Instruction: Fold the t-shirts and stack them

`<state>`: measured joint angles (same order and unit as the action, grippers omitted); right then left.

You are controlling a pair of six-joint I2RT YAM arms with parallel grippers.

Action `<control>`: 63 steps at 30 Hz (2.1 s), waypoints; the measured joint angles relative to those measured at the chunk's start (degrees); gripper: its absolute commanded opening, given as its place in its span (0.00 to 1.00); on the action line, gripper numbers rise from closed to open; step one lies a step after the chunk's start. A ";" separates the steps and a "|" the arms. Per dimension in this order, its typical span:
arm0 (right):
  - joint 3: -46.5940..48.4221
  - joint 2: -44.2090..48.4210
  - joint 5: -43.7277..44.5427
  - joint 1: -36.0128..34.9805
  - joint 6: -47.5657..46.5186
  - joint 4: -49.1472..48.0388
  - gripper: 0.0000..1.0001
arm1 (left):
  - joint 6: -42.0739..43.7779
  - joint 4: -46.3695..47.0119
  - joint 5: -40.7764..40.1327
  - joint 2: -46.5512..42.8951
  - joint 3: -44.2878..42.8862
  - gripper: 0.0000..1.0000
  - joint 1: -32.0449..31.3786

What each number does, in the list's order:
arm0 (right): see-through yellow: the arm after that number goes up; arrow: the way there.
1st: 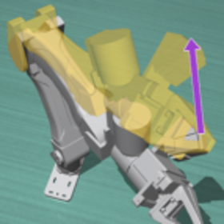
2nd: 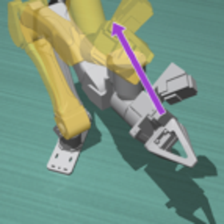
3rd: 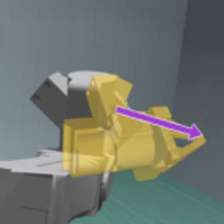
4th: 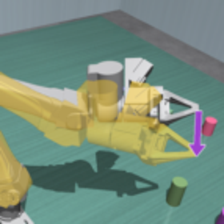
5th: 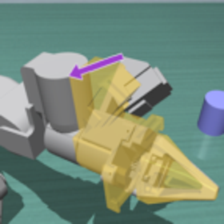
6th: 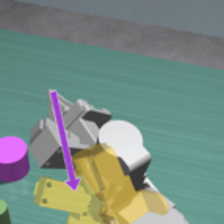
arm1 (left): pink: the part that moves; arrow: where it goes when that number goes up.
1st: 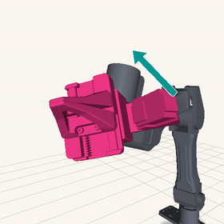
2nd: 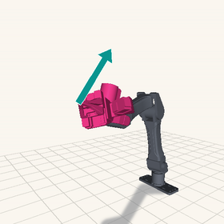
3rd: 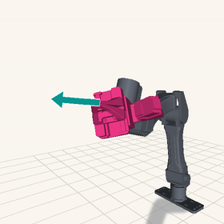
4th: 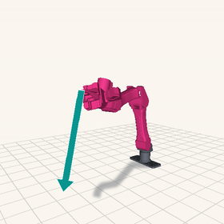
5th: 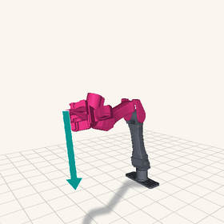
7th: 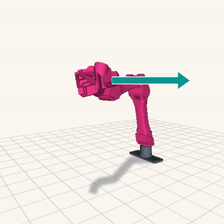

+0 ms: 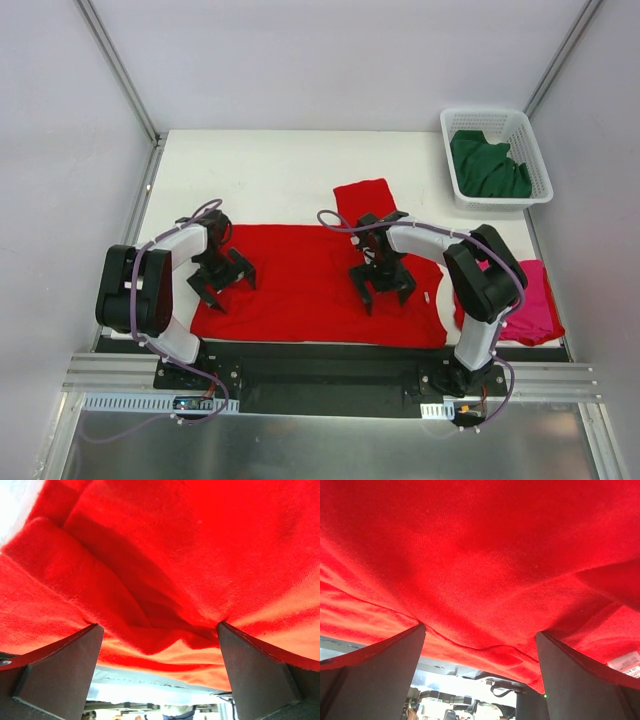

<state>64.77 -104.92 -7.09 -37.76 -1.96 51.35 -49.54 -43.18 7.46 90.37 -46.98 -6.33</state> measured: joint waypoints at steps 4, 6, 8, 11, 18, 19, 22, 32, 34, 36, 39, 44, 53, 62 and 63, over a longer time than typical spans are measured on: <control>-0.61 0.31 -0.48 0.00 0.07 0.26 0.96 | 1.90 -0.74 -0.94 0.02 -0.61 0.99 -0.13; -0.74 0.42 -0.70 0.00 0.15 0.31 0.96 | 2.93 -1.29 -1.84 0.22 -1.55 0.99 -0.37; -0.74 0.42 -0.72 0.00 0.28 0.31 0.96 | 3.72 -1.51 -2.40 0.37 -2.40 0.99 -0.37; -0.74 0.42 -0.85 0.00 0.48 0.33 0.96 | 4.42 -1.92 -3.23 0.39 -2.95 0.99 -0.37; -0.74 0.42 -0.85 -0.07 0.96 0.37 0.96 | 5.64 -2.71 -3.93 0.37 -2.51 0.99 -0.37; -0.74 0.42 -0.85 -0.09 0.96 0.39 0.96 | 5.66 -2.69 -4.11 0.37 -2.27 0.99 -0.39; -0.72 0.42 -0.83 -0.11 1.03 0.48 0.96 | 5.75 -2.73 -4.55 0.35 -1.68 0.99 -0.37; 2.32 0.48 -0.33 -0.15 0.85 2.25 0.96 | 6.12 -2.56 -4.52 -1.81 0.74 0.99 -0.37; 3.67 0.63 0.26 -0.04 0.79 3.26 0.96 | 6.27 -2.69 -4.59 -2.03 0.81 0.99 -0.37; 6.05 1.22 0.85 0.31 0.52 4.52 0.96 | 6.56 -3.76 -4.79 -2.32 0.59 0.99 -0.37; 11.98 1.70 1.75 1.88 -0.50 7.06 0.96 | 7.54 -9.11 -7.21 -2.54 -2.97 0.99 -0.33; 26.67 0.74 1.95 8.15 -2.47 9.57 0.96 | 9.70 -14.16 -11.21 -4.79 -14.80 0.99 0.07; 43.74 -13.22 0.90 14.12 -3.02 9.31 0.96 | 10.43 -11.08 -2.29 -5.09 -21.92 0.99 0.31; 56.13 -26.51 2.21 14.45 -4.94 7.19 0.96 | 13.60 -2.89 8.04 -5.09 -18.29 0.99 0.31; 56.98 -27.26 2.60 14.56 -5.20 6.75 0.96 | 14.12 -2.12 8.85 -5.09 -18.10 0.99 0.31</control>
<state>121.75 -132.18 -4.49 -23.20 -7.16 58.11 -35.42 -45.30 16.32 85.27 -65.08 -6.02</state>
